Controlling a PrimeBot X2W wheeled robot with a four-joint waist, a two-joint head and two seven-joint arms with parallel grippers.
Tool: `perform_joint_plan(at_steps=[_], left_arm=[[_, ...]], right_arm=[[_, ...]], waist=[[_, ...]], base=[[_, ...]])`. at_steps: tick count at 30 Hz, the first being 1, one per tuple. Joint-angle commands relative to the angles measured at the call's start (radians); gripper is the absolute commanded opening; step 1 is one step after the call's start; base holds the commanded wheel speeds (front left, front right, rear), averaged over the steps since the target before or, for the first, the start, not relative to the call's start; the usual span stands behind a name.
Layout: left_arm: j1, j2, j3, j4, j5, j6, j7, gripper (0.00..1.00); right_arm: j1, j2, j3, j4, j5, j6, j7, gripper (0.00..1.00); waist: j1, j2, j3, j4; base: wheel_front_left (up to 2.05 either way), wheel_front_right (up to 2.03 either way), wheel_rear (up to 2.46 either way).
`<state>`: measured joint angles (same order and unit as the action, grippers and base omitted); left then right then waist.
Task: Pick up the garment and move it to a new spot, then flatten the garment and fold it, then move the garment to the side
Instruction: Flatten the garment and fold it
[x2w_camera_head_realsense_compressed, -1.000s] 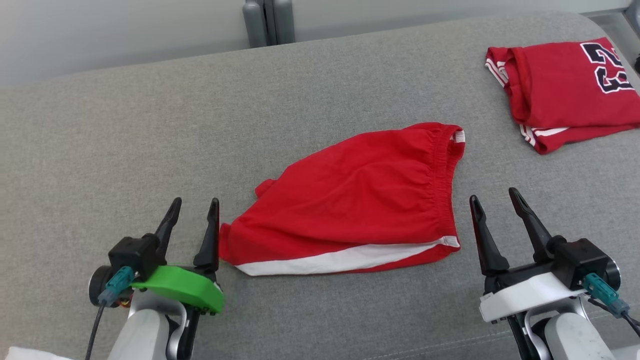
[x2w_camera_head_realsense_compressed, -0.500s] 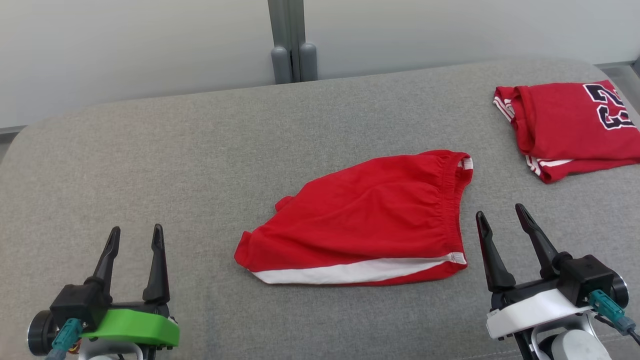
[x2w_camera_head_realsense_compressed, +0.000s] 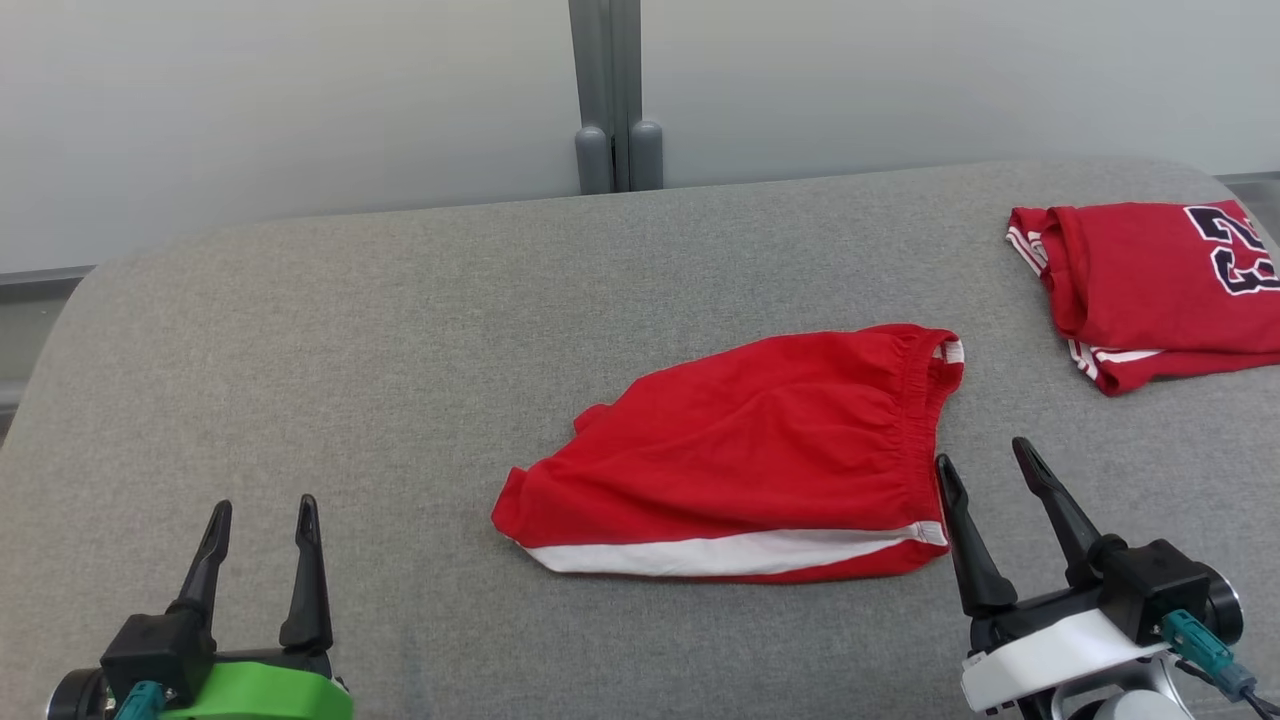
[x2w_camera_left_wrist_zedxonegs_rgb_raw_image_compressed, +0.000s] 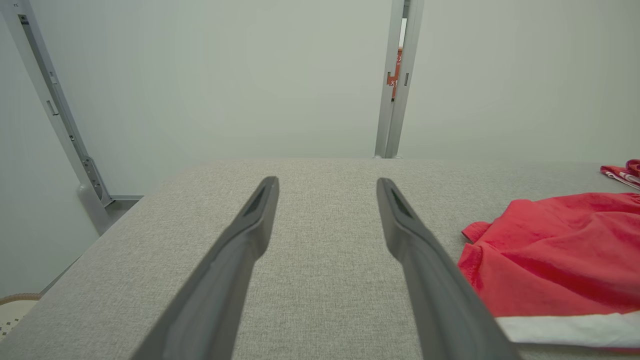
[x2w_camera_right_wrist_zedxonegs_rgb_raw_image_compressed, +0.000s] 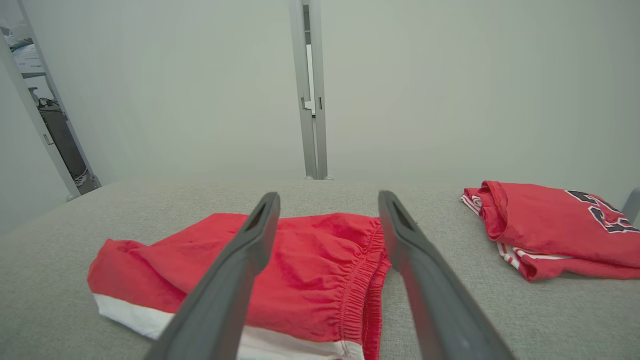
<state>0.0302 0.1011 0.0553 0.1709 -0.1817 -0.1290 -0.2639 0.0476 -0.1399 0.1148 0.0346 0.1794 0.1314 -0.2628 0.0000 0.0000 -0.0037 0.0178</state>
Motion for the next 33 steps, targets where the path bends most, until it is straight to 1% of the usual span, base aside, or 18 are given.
perform_joint_plan(at_steps=[1, 12, 33], left_arm=[[0.013, -0.003, 0.003, 0.003, 0.008, -0.003, 0.000, 1.00], [0.007, 0.007, -0.002, 0.013, 0.002, -0.003, 0.000, 1.00], [0.002, 0.008, -0.006, 0.023, 0.000, -0.003, 0.000, 1.00]], right_arm=[[0.011, -0.001, 0.002, -0.002, -0.006, -0.002, -0.002, 1.00], [0.015, -0.003, 0.003, 0.003, -0.007, -0.002, -0.002, 1.00], [0.011, -0.004, 0.003, 0.009, 0.000, -0.002, -0.002, 1.00]], waist=[[0.0000, 0.0000, 0.000, 0.000], [0.0000, 0.0000, 0.003, -0.001], [0.0000, 0.0000, 0.006, 0.000]], base=[[0.00, 0.00, 0.00], [0.00, 0.00, 0.00], [0.00, 0.00, 0.00]])
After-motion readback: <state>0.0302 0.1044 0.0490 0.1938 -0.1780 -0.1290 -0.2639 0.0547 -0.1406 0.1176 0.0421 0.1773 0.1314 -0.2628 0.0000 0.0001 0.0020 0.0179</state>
